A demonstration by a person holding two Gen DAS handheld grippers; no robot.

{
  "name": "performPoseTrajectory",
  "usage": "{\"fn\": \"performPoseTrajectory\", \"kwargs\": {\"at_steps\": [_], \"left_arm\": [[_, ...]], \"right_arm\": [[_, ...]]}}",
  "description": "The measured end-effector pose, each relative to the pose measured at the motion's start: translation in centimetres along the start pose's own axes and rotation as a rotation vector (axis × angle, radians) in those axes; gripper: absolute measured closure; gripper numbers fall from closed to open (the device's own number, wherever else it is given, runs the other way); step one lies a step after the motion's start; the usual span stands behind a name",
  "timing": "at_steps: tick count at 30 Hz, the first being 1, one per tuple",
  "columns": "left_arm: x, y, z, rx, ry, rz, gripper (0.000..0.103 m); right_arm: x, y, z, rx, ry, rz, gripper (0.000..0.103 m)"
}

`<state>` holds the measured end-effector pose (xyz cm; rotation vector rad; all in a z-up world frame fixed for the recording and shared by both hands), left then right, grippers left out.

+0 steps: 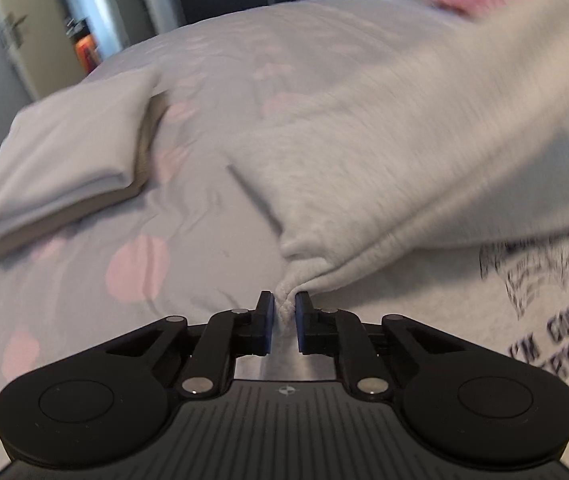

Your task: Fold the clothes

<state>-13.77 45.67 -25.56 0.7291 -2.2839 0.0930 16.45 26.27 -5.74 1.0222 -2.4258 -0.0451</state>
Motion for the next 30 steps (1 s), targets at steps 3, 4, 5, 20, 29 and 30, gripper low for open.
{"fn": "performPoseTrajectory", "kwargs": {"at_steps": [3, 4, 5, 20, 29, 30], "left_arm": [[-0.3, 1.0, 0.3, 0.062, 0.012, 0.0, 0.094], [-0.4, 1.3, 0.5, 0.083, 0.016, 0.0, 0.094], [-0.5, 1.5, 0.6, 0.095, 0.022, -0.001, 0.094], [2.2, 2.0, -0.8, 0.207, 0.036, 0.094, 0.069], [-2.9, 3.8, -5.1, 0.361, 0.024, 0.073, 0.05], [-3.8, 3.7, -5.1, 0.37, 0.04, 0.068, 0.05]], "right_arm": [[-1.6, -2.8, 4.2, -0.072, 0.064, 0.0, 0.097], [-2.1, -3.6, 5.7, -0.096, 0.079, -0.004, 0.097], [-2.6, -4.5, 7.2, -0.115, 0.092, -0.001, 0.097], [-5.7, -9.9, 17.0, -0.252, 0.24, -0.03, 0.077], [-6.4, -9.5, 16.2, -0.3, 0.201, -0.076, 0.051], [-6.8, -9.6, 16.2, -0.303, 0.202, -0.068, 0.048]]}}
Point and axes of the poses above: each gripper's, at about its wrist camera, not at the fingertips, and x roughly against the way its jaws point, y to its left, z to its underside, the point moved 10 cm from there along -x, roughly the way its jaws point, and after that the axes turned 11 degrees about -y, right-handed, at the moved point
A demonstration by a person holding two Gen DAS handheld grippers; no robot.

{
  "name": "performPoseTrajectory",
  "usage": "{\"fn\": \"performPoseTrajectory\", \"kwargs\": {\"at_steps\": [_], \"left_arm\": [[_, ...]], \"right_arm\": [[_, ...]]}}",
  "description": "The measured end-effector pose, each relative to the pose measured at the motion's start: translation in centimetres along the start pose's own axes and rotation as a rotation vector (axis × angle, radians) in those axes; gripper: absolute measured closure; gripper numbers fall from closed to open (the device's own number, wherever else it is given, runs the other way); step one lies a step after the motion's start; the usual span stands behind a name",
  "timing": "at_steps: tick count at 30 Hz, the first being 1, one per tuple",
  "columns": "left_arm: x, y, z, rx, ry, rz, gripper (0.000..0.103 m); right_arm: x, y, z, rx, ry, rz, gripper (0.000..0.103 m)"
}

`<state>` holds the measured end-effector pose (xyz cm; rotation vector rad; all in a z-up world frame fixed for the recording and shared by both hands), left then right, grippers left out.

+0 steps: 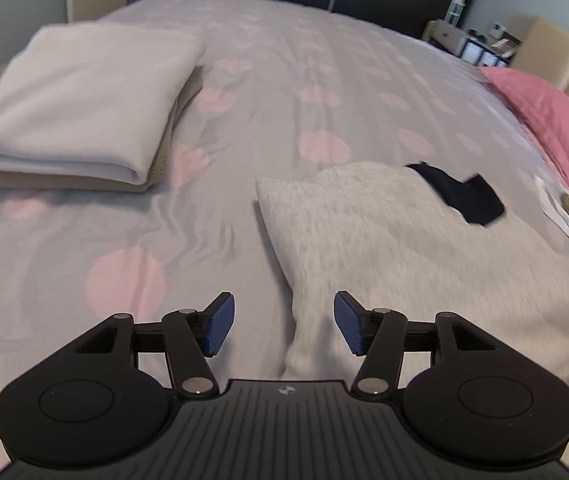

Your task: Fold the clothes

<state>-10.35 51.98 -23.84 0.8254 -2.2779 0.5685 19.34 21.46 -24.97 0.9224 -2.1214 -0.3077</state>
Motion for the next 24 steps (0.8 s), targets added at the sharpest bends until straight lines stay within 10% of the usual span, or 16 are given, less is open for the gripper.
{"fn": "performPoseTrajectory", "kwargs": {"at_steps": [2, 5, 7, 11, 16, 24], "left_arm": [[-1.8, 0.0, 0.2, 0.01, 0.037, -0.009, 0.058], [-3.5, -0.3, 0.8, 0.044, 0.066, 0.018, 0.095], [-3.7, -0.6, 1.0, 0.04, 0.053, 0.007, 0.097], [-3.9, -1.4, 1.2, -0.056, 0.025, -0.032, 0.099], [-4.6, -1.4, 1.5, -0.074, 0.049, -0.055, 0.096], [1.0, -3.1, 2.1, -0.324, -0.001, -0.065, 0.081]], "right_arm": [[-0.6, 0.0, 0.0, -0.023, 0.003, -0.011, 0.048], [-1.0, 0.3, 0.0, -0.048, 0.004, -0.049, 0.078], [-0.5, 0.6, -0.4, -0.007, -0.04, -0.05, 0.095], [0.4, 1.2, -2.0, 0.096, -0.14, -0.063, 0.096], [-1.7, -0.4, -0.3, 0.122, -0.043, 0.008, 0.094], [1.9, 1.0, 0.3, 0.244, -0.009, 0.003, 0.068]]}}
Point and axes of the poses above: each gripper's, at about its wrist camera, not at the fingertips, and x roughly against the way its jaws point, y to its left, z to its underside, the point moved 10 cm from there along -x, roughly the way its jaws point, and after that the axes turned 11 degrees about -y, right-handed, at the moved point
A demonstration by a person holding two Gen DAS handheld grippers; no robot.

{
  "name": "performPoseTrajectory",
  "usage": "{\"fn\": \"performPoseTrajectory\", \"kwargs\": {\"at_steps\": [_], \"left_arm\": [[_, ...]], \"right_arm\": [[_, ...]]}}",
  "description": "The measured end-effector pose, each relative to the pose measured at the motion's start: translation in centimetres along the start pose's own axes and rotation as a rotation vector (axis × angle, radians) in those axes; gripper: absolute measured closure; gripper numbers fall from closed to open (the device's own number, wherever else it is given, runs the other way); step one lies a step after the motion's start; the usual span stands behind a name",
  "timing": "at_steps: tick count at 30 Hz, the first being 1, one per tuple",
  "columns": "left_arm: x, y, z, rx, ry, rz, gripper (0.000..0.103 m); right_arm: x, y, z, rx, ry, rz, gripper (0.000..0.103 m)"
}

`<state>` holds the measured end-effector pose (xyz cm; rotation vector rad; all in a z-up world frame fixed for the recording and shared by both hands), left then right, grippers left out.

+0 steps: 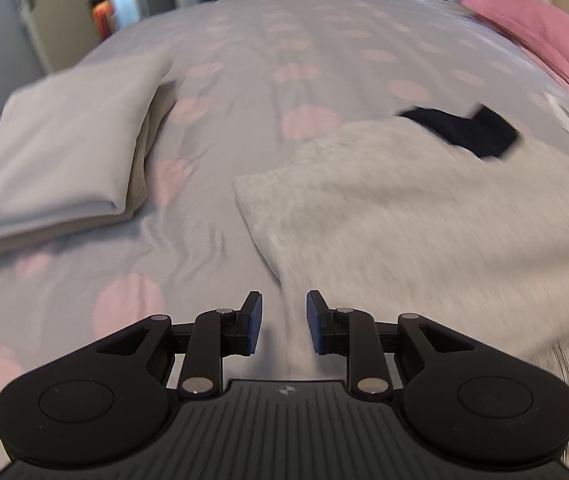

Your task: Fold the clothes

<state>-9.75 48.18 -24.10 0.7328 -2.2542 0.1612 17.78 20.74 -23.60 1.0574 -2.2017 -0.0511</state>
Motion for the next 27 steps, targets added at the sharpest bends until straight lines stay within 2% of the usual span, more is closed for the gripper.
{"fn": "performPoseTrajectory", "kwargs": {"at_steps": [5, 7, 9, 11, 13, 18, 22, 24, 27], "left_arm": [[5.4, -3.0, 1.7, -0.063, -0.043, 0.112, 0.079], [7.4, -4.5, 2.6, -0.089, -0.052, 0.148, 0.077], [9.3, -6.0, 3.7, -0.131, -0.059, 0.177, 0.073], [10.9, -7.1, 4.9, -0.168, -0.064, 0.193, 0.063], [12.2, -7.5, 6.4, -0.179, -0.056, 0.189, 0.061], [14.0, -7.0, 10.6, -0.158, 0.035, 0.142, 0.061], [15.1, -6.2, 13.2, -0.137, 0.106, 0.086, 0.061], [15.6, -5.5, 14.3, -0.097, 0.137, 0.063, 0.06], [15.9, -4.2, 15.9, -0.023, 0.192, 0.026, 0.057]], "right_arm": [[4.1, 3.8, 1.9, 0.082, 0.031, -0.086, 0.068], [5.9, 5.6, 3.2, 0.124, 0.042, -0.124, 0.065], [7.7, 7.4, 5.4, 0.196, 0.084, -0.148, 0.061], [9.5, 8.9, 7.8, 0.274, 0.123, -0.159, 0.059], [11.1, 9.3, 10.2, 0.337, 0.152, -0.131, 0.053], [13.8, 8.2, 15.7, 0.411, 0.26, -0.04, 0.053], [15.5, 7.0, 18.2, 0.513, 0.315, 0.039, 0.051], [16.3, 6.0, 18.6, 0.477, 0.324, 0.074, 0.035], [17.4, 4.5, 19.2, 0.412, 0.342, 0.121, 0.033]]}}
Point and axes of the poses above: each gripper's, at about its wrist camera, not at the fingertips, and x roughly against the way its jaws point, y to its left, z to its underside, the point moved 10 cm from there along -x, roughly the way its jaws point, and after that the axes turned 11 degrees about -y, right-handed, at the moved point
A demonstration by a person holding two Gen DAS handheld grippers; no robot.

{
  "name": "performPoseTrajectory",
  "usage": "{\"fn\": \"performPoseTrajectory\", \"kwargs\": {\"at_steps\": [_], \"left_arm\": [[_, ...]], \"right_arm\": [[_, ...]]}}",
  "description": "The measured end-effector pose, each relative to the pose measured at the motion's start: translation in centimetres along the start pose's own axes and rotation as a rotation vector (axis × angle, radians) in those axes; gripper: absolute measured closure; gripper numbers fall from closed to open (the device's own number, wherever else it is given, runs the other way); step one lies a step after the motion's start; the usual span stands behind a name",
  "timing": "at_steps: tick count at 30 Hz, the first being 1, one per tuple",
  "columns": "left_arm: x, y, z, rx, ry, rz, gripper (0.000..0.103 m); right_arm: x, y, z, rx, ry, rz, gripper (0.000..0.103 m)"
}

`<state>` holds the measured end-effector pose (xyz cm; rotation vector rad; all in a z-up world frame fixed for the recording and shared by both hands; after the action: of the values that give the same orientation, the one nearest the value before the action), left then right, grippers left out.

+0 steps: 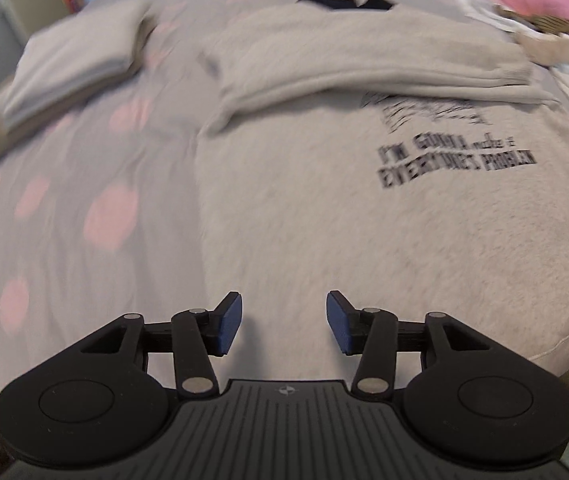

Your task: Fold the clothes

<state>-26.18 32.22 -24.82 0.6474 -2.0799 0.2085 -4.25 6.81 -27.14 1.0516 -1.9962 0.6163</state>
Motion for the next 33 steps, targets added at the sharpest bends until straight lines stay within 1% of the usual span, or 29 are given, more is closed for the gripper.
{"fn": "performPoseTrajectory", "kwargs": {"at_steps": [4, 6, 10, 13, 15, 17, 19, 20, 21, 22, 23, 24, 25, 26, 27, 28, 29, 32, 33], "left_arm": [[-0.2, 1.2, 2.2, 0.064, 0.08, -0.053, 0.057], [-0.3, 1.6, 3.2, 0.096, 0.115, -0.074, 0.057], [-0.3, 1.8, 4.1, 0.143, 0.151, -0.082, 0.057], [-0.5, 1.7, 4.5, 0.167, 0.175, -0.067, 0.056], [-0.9, 1.6, 5.0, 0.186, 0.204, -0.048, 0.056], [-1.2, 1.4, 5.7, 0.196, 0.241, -0.031, 0.056], [-1.3, 1.1, 6.2, 0.199, 0.268, -0.01, 0.056], [-1.3, 0.9, 6.4, 0.2, 0.28, 0.001, 0.056], [-1.4, 0.8, 6.6, 0.199, 0.287, 0.01, 0.057], [-1.3, 0.7, 6.6, 0.195, 0.284, 0.015, 0.06], [-1.2, 0.6, 6.6, 0.192, 0.281, 0.021, 0.066], [-1.1, 0.5, 6.5, 0.192, 0.273, 0.029, 0.07], [-0.9, 0.5, 6.4, 0.192, 0.263, 0.036, 0.077], [-0.7, 0.4, 6.3, 0.195, 0.254, 0.047, 0.086], [-0.5, 0.3, 6.1, 0.2, 0.242, 0.06, 0.09], [-0.2, 0.3, 5.9, 0.213, 0.227, 0.077, 0.095], [0.1, 0.4, 5.5, 0.23, 0.209, 0.096, 0.097], [1.4, 0.8, 3.8, 0.299, 0.133, 0.162, 0.098], [1.7, 1.2, 3.1, 0.31, 0.109, 0.17, 0.098]], "right_arm": [[0.6, -1.2, 1.2, -0.028, 0.027, 0.066, 0.032], [0.8, -1.8, 1.5, -0.047, 0.038, 0.084, 0.03], [1.1, -3.8, 2.1, -0.126, 0.059, 0.118, 0.029], [1.2, -5.6, 2.7, -0.22, 0.073, 0.155, 0.028], [0.8, -6.4, 3.3, -0.26, 0.099, 0.169, 0.027], [0.2, -6.6, 4.1, -0.286, 0.136, 0.163, 0.027], [-0.3, -6.4, 4.8, -0.296, 0.166, 0.142, 0.029], [-0.5, -6.2, 5.1, -0.297, 0.174, 0.128, 0.034], [-0.6, -5.9, 5.1, -0.285, 0.171, 0.119, 0.041], [-0.6, -5.5, 5.0, -0.271, 0.166, 0.112, 0.044], [-0.4, -5.1, 4.7, -0.247, 0.157, 0.107, 0.055], [-0.3, -4.6, 4.5, -0.219, 0.146, 0.102, 0.067], [-0.2, -4.2, 4.2, -0.188, 0.133, 0.104, 0.073], [0.0, -3.9, 3.8, -0.16, 0.117, 0.105, 0.082], [0.2, -3.5, 3.4, -0.133, 0.099, 0.105, 0.088], [0.5, -3.2, 2.9, -0.117, 0.078, 0.103, 0.089], [0.8, -3.1, 2.5, -0.109, 0.054, 0.102, 0.094], [2.0, -3.9, 0.7, -0.139, -0.028, 0.103, 0.096], [2.3, -4.3, 0.2, -0.154, -0.049, 0.102, 0.097]]}}
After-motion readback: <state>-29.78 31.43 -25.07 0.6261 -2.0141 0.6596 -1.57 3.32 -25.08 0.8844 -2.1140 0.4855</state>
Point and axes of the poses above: each gripper's, at about its wrist camera, not at the fingertips, and x roughly against the way its jaws point, y to its left, z to its underside, the point moved 10 cm from there along -x, roughly the way its jaws point, and after that the axes turned 11 degrees about -y, right-handed, at the moved point
